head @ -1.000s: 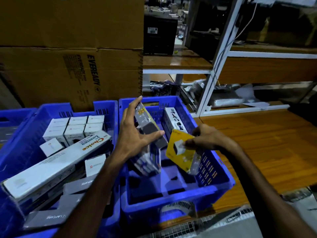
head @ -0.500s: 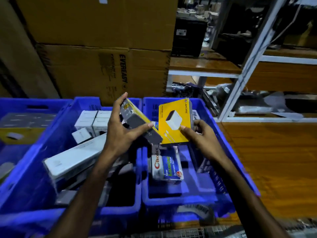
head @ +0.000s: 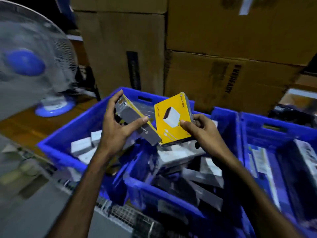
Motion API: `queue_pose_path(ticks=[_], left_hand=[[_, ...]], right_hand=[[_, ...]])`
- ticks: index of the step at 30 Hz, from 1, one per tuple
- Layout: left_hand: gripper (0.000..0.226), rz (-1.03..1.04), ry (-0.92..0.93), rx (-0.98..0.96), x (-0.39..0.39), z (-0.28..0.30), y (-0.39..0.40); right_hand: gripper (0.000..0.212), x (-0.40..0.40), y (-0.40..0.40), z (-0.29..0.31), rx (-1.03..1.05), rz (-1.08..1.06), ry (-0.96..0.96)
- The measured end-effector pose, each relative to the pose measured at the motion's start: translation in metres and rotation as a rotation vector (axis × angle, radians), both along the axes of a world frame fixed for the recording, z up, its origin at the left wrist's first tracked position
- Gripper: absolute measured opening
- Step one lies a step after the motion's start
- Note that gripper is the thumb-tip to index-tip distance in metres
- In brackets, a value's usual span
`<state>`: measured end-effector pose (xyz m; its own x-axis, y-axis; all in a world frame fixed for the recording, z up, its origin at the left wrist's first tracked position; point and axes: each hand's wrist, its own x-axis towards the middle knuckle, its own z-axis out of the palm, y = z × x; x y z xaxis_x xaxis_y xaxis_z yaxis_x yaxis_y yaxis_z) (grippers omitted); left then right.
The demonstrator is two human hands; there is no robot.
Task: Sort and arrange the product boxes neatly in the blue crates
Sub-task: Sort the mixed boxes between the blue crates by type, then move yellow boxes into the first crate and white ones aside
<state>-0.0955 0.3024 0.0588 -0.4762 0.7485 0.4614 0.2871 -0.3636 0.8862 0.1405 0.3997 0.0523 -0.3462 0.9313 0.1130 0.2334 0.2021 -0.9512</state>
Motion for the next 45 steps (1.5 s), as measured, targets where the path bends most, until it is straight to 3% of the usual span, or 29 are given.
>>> queue_pose_path(ticks=[5,12,15,18,21,26,30,37,45], left_hand=[[0.104,0.121,0.103,-0.099,-0.080,0.001,-0.001],[0.107,0.182,0.302,-0.352,-0.154,-0.020,0.070],[0.106,0.139,0.372,-0.517,-0.175,-0.041,0.096],[0.094,0.126,0.330,-0.599,-0.184,-0.063,0.106],[0.089,0.189,0.262,-0.628,-0.194,-0.081,0.107],[0.110,0.280,0.281,-0.646,-0.197,-0.088,0.099],[0.080,0.355,0.387,-0.567,-0.197,-0.080,0.085],[0.030,0.137,0.478,-0.619,-0.212,-0.063,0.041],[0.035,-0.016,0.549,-0.570,-0.253,-0.085,-0.009]], right_hand=[[0.042,-0.083,0.036,0.017,0.108,0.071,-0.213],[0.053,-0.171,0.085,0.019,0.282,0.134,-0.689],[0.053,-0.197,0.096,0.004,0.268,0.259,-0.800],[0.045,-0.209,0.105,-0.014,0.282,0.339,-0.858],[0.050,-0.217,0.117,-0.029,0.293,0.301,-0.860],[0.038,-0.220,0.133,-0.038,0.251,0.244,-0.645],[0.028,-0.211,0.138,-0.043,0.301,0.200,-0.588],[0.011,-0.202,0.101,-0.046,0.366,0.373,-0.521],[0.013,-0.219,0.030,-0.033,0.372,0.465,-0.522]])
